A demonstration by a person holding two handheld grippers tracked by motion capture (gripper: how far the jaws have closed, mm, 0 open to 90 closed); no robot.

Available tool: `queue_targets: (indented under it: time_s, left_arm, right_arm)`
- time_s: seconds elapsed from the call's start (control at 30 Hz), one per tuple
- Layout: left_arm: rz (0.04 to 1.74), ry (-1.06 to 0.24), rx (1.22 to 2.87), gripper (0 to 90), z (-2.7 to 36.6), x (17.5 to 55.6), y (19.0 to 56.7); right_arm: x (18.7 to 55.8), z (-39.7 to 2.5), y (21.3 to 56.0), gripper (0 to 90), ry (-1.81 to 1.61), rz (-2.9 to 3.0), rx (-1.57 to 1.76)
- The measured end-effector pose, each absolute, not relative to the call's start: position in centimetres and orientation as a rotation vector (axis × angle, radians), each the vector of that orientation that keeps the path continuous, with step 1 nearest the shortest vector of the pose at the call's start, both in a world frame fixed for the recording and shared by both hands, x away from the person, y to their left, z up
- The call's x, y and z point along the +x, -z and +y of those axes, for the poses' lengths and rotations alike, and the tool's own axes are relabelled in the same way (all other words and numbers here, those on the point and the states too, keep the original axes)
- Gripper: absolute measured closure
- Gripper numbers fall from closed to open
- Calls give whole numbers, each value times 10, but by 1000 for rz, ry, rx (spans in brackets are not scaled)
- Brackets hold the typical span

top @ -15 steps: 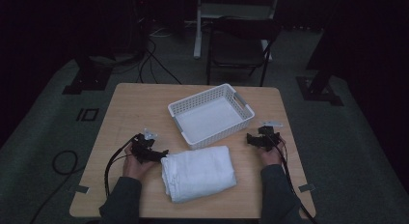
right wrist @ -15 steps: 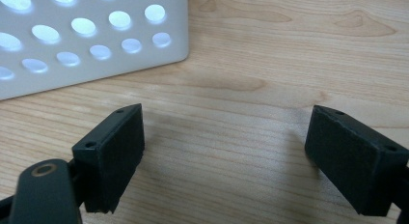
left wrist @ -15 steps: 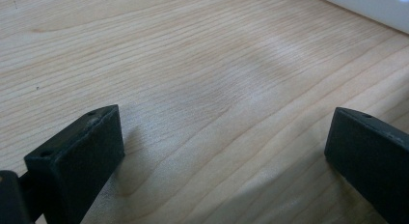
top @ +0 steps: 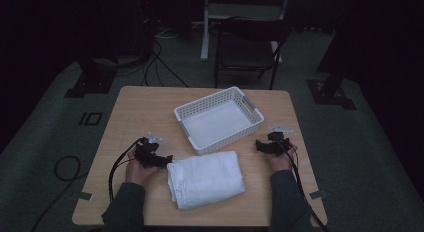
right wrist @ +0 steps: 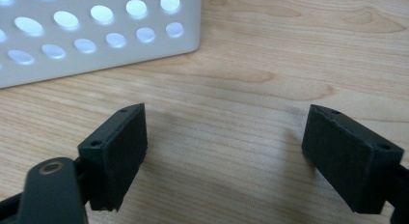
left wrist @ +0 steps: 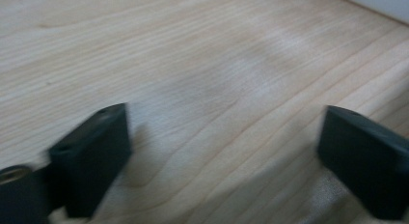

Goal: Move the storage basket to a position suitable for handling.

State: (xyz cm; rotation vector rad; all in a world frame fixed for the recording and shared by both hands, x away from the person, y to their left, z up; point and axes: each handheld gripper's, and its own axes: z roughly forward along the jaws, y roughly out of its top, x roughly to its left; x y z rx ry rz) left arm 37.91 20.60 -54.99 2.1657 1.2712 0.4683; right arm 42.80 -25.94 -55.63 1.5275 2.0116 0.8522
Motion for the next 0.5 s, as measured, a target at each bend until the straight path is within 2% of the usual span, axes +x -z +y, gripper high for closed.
queue_targets:
  time_s: [0.03,0.07,0.1,0.13,0.17,0.2,0.33,0.5]
  left_arm:
    - [1271,-468,2166,127,206,379,550]
    - [1267,-467,2164,127,206,379,549]
    - [1268,-468,2165,146,206,380,549]
    - [1269,-469,2162,146,206,379,549]
    - [1273,-472,2157,203,207,379,548]
    - [1274,-476,2152,203,207,379,548]
    - [1278,-491,2139,304,208,378,547]
    - [1281,-567,2146,320,202,375,544]
  right_arm:
    - [428,-259,556,173,-852,2012,1528]
    - [428,-259,556,200,-848,2012,1532]
    - [427,-259,553,275,-846,2018,1530]
    - [427,-259,553,275,-846,2018,1530]
    - [426,-259,552,345,-844,2022,1528]
    - [426,-259,552,345,-844,2022,1528]
    - [425,-256,550,417,-839,2036,1526]
    - [423,-255,547,465,-863,2035,1503]
